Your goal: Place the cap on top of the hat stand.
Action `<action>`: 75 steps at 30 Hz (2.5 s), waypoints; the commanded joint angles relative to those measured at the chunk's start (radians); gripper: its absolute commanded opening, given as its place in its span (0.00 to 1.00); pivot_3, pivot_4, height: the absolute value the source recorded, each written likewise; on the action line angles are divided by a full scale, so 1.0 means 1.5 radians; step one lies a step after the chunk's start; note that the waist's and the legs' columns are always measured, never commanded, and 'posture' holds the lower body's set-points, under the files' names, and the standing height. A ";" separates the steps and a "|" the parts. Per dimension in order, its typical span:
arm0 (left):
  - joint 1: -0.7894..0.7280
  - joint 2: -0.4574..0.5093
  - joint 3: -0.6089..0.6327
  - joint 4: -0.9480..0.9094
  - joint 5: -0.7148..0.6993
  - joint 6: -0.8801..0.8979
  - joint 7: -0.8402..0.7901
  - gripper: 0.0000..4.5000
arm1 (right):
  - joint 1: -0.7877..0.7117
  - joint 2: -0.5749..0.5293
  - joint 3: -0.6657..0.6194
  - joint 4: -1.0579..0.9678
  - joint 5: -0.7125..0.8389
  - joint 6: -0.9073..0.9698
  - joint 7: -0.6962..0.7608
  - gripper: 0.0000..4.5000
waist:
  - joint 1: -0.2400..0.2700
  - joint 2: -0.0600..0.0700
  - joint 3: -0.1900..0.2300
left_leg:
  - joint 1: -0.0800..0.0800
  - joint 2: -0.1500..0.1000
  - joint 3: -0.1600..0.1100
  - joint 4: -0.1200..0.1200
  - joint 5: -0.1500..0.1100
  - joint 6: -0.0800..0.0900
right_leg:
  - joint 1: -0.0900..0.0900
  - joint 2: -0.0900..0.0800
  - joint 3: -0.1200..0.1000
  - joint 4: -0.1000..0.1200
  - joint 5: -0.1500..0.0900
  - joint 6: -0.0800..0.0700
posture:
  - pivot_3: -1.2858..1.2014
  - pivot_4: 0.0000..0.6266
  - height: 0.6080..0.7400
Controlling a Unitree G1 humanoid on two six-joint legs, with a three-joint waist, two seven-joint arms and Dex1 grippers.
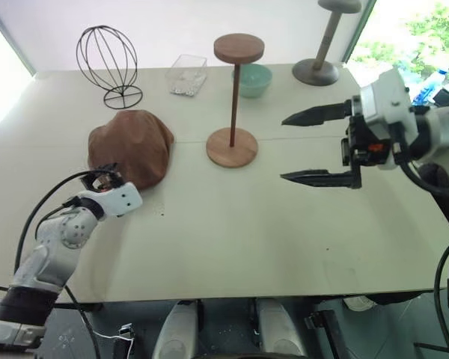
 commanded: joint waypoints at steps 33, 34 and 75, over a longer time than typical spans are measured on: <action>-0.198 0.070 0.038 0.168 -0.011 -0.100 0.114 0.01 | -0.045 -0.024 -0.012 0.006 0.017 0.006 -0.020 1.00 | -0.003 -0.001 0.000 | -0.001 0.000 0.000 0.000 0.000 0.000 | 0.000 0.000 0.000 0.000 0.001 0.001 | 0.52 0.24 1.00; -0.223 0.079 0.045 0.175 -0.020 -0.105 0.107 0.01 | -0.047 -0.030 -0.015 0.015 0.014 0.003 -0.015 1.00 | -0.002 -0.001 0.000 | -0.001 0.000 0.000 0.000 0.000 0.000 | 0.000 0.000 0.000 0.000 0.001 0.001 | 0.52 0.24 1.00; -0.447 -0.094 -0.012 -0.120 -0.171 -0.016 -0.150 0.01 | -0.192 -0.064 -0.145 0.217 0.116 0.161 -0.140 1.00 | -0.003 0.000 0.001 | -0.003 -0.001 0.001 0.003 0.000 0.000 | -0.001 0.000 0.001 -0.001 0.002 0.004 | 0.52 0.24 1.00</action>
